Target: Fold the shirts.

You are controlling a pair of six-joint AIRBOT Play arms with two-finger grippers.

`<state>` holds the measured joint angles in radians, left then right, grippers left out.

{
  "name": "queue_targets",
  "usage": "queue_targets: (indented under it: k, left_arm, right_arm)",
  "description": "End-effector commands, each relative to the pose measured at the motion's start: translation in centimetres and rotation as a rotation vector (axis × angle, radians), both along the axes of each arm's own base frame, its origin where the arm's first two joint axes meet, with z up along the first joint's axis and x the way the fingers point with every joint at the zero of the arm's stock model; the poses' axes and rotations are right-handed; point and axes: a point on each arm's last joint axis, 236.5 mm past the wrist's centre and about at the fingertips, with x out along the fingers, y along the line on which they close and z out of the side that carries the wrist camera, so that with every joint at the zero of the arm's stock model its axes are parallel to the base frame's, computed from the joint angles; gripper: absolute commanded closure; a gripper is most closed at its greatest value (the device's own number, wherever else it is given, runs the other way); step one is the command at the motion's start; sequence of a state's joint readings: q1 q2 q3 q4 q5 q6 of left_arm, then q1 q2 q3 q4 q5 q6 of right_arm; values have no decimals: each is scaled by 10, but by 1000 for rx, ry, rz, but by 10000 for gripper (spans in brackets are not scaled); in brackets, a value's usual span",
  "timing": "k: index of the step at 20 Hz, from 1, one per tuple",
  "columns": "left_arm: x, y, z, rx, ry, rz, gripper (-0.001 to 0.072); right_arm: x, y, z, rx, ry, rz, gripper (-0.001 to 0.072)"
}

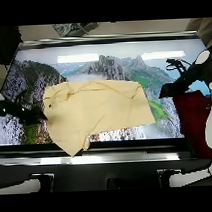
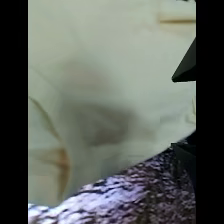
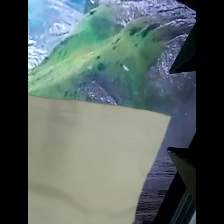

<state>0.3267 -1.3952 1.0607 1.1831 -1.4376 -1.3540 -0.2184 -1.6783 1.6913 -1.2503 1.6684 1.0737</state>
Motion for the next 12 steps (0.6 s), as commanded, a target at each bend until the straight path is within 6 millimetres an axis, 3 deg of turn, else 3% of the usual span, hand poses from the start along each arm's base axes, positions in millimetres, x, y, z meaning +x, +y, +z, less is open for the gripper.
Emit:
queue_targets:
  k: [1, 6, 9, 11, 12]
  left_arm:
    - [-57, -12, -40, 25, -19, 3, 255]
    - [-57, -10, -50, 38, -28, 24, 269]
    - [-56, -19, -54, -1, -12, 40, 270]
    - [-52, -29, -58, -20, -20, 44, 448]
    - [-49, -34, -59, -24, -33, 46, 448]
  right_arm:
    - [-20, -3, -8, 31, 66, 26, 147]
    - [-36, -7, -27, 16, 132, 27, 144]
    - [-51, 3, -49, 57, 189, 15, 129]
    - [-56, 8, -64, 74, 202, -2, 88]
    - [-59, 9, -71, 73, 207, -14, 88]
